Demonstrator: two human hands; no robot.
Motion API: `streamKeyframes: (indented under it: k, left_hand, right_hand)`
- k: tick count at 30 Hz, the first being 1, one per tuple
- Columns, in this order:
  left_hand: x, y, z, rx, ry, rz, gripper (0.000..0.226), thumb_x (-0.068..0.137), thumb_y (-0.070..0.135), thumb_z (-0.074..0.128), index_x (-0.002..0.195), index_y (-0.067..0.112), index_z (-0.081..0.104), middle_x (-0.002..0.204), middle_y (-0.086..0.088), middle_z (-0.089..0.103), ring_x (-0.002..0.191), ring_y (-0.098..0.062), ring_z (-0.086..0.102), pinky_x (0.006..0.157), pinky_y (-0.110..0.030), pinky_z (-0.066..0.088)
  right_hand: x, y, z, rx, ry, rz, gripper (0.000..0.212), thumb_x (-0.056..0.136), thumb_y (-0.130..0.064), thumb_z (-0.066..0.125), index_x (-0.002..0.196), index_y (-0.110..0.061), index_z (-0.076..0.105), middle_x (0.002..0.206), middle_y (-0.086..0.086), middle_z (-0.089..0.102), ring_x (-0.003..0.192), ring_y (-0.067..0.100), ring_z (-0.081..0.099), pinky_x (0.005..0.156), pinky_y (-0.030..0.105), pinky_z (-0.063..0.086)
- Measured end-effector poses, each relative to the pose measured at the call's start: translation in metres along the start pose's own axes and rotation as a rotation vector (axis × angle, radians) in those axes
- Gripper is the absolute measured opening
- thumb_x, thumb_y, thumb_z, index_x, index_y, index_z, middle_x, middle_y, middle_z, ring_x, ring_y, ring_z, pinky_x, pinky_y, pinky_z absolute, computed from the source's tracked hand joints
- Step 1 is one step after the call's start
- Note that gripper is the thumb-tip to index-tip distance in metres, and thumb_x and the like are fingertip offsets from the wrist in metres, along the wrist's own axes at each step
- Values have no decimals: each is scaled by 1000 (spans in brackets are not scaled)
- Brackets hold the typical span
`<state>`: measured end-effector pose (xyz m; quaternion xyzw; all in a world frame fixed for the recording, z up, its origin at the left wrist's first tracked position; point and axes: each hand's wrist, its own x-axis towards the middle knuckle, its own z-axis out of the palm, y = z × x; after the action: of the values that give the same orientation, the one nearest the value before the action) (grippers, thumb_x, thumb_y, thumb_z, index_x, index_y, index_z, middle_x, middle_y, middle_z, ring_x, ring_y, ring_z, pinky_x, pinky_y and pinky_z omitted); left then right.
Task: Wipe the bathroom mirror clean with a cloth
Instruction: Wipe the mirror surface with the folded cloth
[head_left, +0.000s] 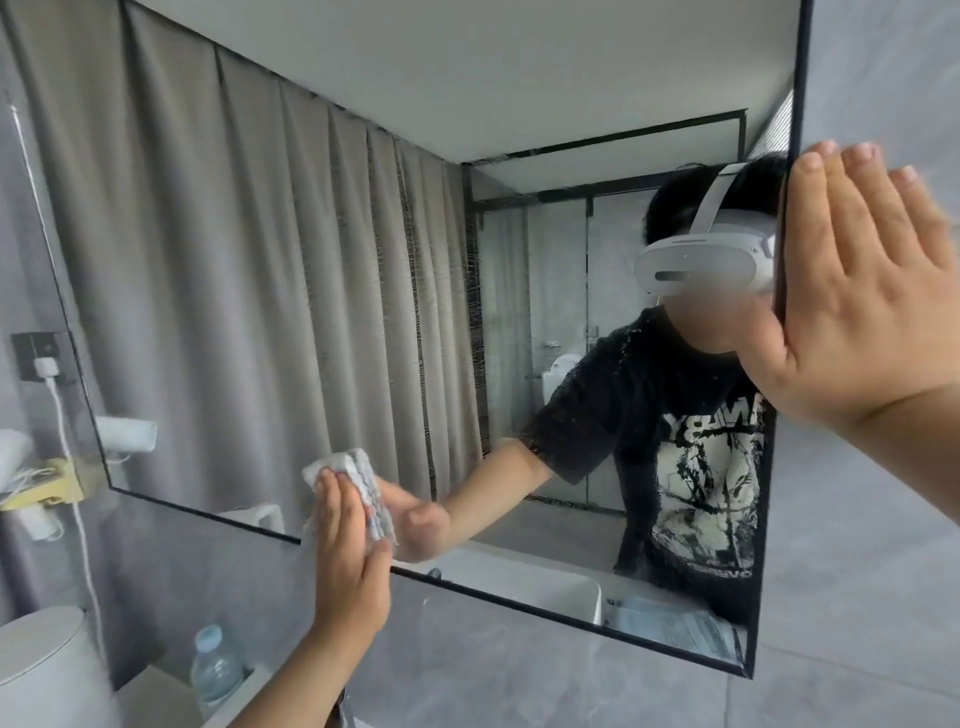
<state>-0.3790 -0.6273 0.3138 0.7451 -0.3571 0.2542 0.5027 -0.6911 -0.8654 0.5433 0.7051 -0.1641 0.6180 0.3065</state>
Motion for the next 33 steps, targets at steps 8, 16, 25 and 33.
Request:
streamKeyframes:
  k: [8,16,25,33]
  left_hand:
    - [66,1,-21,-50,167,-95,75,95,41,24,156,4,3,164,-8,-8,150,-9,-12,122,-27,-3]
    - [68,101,-5,100,75,340,74,97,41,25,155,-1,7,163,-21,1,153,-29,-3,124,-36,-2]
    - [124,170,-27,243,92,436,71,99,42,15,156,0,5,164,-17,-1,153,-24,-6,125,-40,-1]
    - [65,205,17,386,-78,847,66,104,38,27,157,5,5,164,-17,-2,153,-29,-2,124,-49,5]
  right_hand:
    - [0,-1,-2,-5,-10,7,76,94,-41,36,151,8,23,154,30,32,146,43,26,124,48,13]
    - [1,-1,-3,-5,-38,6,77,93,-41,35,152,7,21,155,29,31,147,42,24,124,47,10]
    - [0,-1,-3,7,-39,10,76,94,-40,34,153,6,19,157,28,29,148,42,23,124,46,8]
    - [1,0,-3,27,-73,17,78,94,-42,35,155,4,16,159,26,26,149,40,20,125,46,6]
